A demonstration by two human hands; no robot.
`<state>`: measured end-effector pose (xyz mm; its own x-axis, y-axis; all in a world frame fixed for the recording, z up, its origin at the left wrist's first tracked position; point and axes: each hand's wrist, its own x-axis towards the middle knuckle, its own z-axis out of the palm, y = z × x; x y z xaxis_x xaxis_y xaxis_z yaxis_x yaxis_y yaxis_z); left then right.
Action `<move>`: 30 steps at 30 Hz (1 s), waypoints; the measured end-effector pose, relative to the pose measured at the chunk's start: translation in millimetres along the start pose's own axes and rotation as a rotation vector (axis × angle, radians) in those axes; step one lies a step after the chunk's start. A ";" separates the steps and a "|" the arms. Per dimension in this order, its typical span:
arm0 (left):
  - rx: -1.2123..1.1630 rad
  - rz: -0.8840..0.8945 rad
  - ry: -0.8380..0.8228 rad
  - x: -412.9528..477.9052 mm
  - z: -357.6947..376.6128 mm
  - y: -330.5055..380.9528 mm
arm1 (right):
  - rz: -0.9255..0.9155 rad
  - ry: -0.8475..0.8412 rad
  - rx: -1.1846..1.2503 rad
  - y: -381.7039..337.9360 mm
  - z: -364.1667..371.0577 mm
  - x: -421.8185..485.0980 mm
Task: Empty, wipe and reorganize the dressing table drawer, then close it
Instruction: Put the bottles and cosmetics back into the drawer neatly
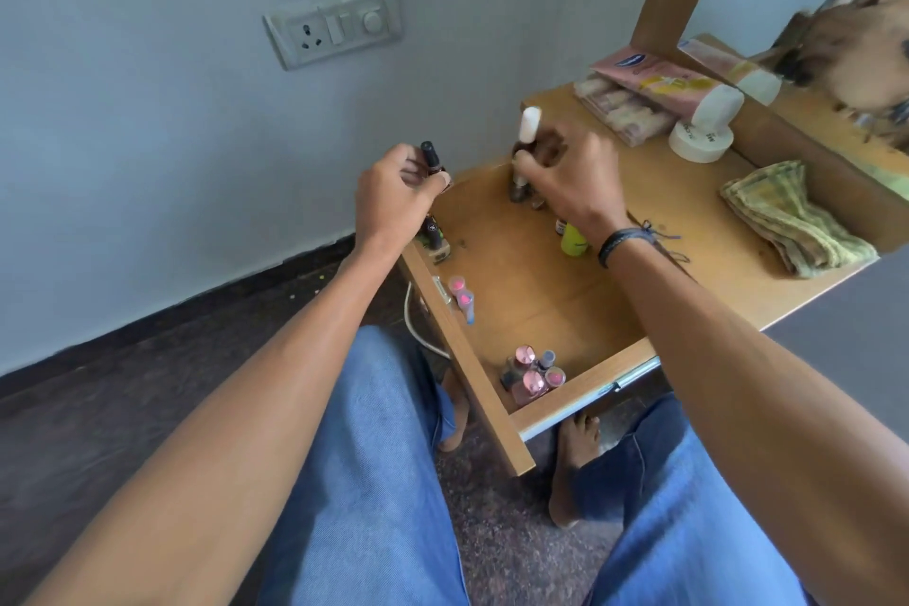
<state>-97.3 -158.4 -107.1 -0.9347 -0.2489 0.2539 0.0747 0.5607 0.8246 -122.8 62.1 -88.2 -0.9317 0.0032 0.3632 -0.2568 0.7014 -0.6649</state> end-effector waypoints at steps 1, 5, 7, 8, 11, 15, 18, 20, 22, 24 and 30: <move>-0.028 -0.014 0.004 -0.8 0.2 -2.1 | -0.013 -0.060 0.007 -4.8 9.3 -7.7; -0.097 -0.018 0.011 -10.1 8.6 -10.6 | -0.047 -0.257 0.000 -8.4 44.7 -34.5; -0.074 0.017 0.027 -16.1 11.9 -14.9 | -0.031 -0.323 -0.011 -1.3 59.4 -44.7; -0.066 0.030 0.045 -17.4 12.8 -16.6 | -0.016 -0.347 -0.019 3.3 65.6 -47.8; -0.030 0.056 0.064 -17.4 14.0 -21.9 | 0.036 -0.388 -0.047 15.8 80.5 -51.4; 0.084 0.071 0.012 -15.1 15.0 -30.4 | 0.074 -0.406 -0.010 22.5 94.3 -50.2; 0.160 0.088 -0.006 -12.4 15.6 -32.7 | 0.074 -0.397 0.056 23.0 100.5 -45.2; 0.196 0.107 -0.001 -11.4 16.3 -32.4 | 0.079 -0.392 0.104 23.4 103.8 -43.3; 0.228 0.128 0.003 -10.6 18.7 -32.5 | 0.083 -0.384 0.140 25.2 107.5 -43.1; 0.253 0.132 0.009 -10.2 19.6 -33.7 | 0.077 -0.377 0.151 24.3 112.1 -44.2; 0.294 0.129 0.014 -8.4 21.8 -37.0 | 0.083 -0.320 0.133 22.1 121.8 -43.9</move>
<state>-99.7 -159.8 -150.8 -0.9189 -0.1704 0.3559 0.0870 0.7923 0.6038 -118.8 -9.4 -198.2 -0.9786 -0.1821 0.0958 -0.1888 0.6091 -0.7703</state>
